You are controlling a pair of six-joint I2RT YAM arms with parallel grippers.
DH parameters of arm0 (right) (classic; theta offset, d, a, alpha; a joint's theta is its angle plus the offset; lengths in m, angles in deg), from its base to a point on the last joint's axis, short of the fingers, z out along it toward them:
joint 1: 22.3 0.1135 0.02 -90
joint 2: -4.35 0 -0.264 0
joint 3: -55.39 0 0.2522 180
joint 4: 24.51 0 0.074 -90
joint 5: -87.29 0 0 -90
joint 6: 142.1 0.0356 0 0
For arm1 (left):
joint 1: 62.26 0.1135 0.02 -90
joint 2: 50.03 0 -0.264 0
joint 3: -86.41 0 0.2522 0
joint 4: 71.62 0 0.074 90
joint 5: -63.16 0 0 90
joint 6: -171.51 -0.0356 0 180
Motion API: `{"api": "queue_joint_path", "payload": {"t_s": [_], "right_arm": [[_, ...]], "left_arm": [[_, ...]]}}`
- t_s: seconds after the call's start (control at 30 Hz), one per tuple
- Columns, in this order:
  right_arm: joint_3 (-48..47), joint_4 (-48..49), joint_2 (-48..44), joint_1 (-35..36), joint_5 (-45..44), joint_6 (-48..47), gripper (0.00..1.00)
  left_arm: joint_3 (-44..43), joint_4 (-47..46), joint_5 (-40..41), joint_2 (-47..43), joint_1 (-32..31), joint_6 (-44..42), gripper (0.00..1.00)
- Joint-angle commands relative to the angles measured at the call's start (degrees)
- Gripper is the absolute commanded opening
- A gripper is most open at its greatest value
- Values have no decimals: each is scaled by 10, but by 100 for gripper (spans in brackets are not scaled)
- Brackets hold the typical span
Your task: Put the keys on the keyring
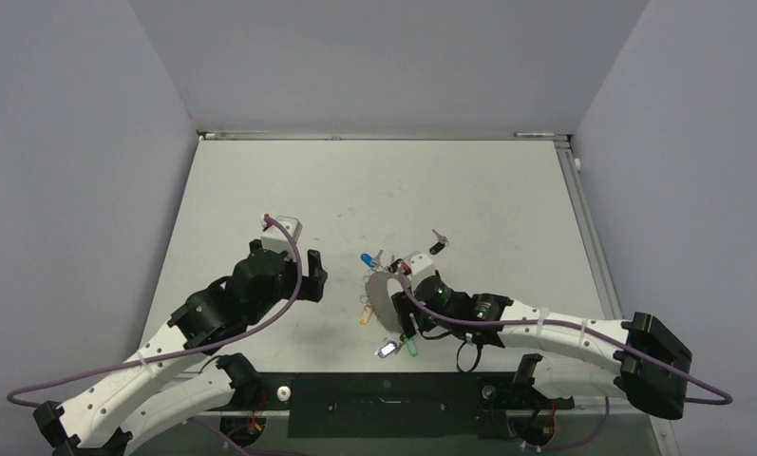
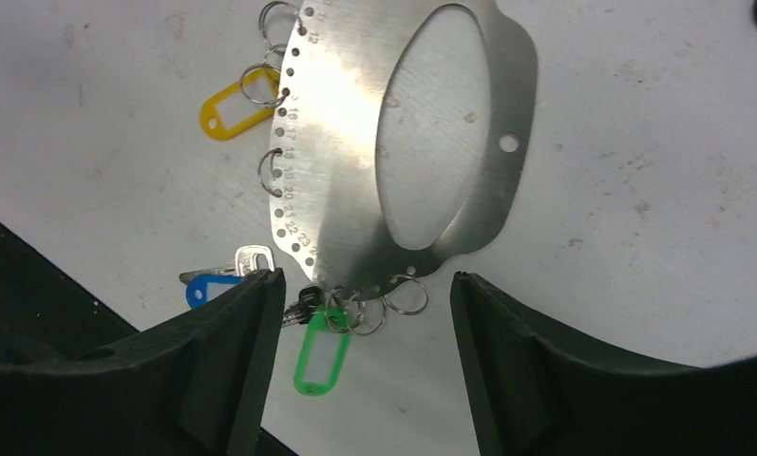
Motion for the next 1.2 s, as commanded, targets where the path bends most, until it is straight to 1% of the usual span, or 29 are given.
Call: {"api": "queue_joint_path", "payload": {"t_s": [0.0,0.07,0.2,0.43,0.6,0.7,0.77,0.87,0.9,0.97,1.0,1.1,1.13,1.17], "right_arm": [[-42,24,35,59,-38,-35,68],[-72,13,83,96,-95,-38,73],[-121,0,169,127,-166,-46,74],[-164,1,257,166,-233,-68,74],[-189,-18,319,191,-286,-67,74],[-196,-33,343,193,-319,-56,74],[-196,-39,348,193,-335,-51,72],[-195,-47,352,192,-341,-49,57],[-195,-53,354,192,-341,-47,53],[-195,-63,358,193,-343,-41,50],[-194,-67,359,193,-345,-37,46],[-181,-54,349,192,-336,-39,28],[-177,-44,344,192,-335,-42,17],[-173,-37,333,192,-337,-44,9]], "left_arm": [[-3,-5,0,-6,10,-12,83],[-2,-5,2,-12,15,-12,83],[1,-7,3,-23,18,-12,83],[3,-5,4,-39,18,-11,83],[4,-7,-1,-46,18,-10,83],[4,-8,-4,-48,18,-10,83],[5,-7,-4,-50,17,-9,83],[6,-8,-5,-53,17,-9,83],[6,-8,-6,-53,17,-9,83],[6,-8,-6,-52,17,-9,83],[6,-8,-6,-52,17,-9,83],[6,-8,-8,-50,18,-10,83],[6,-8,-8,-49,18,-10,83],[6,-9,-8,-50,18,-10,83]]}}
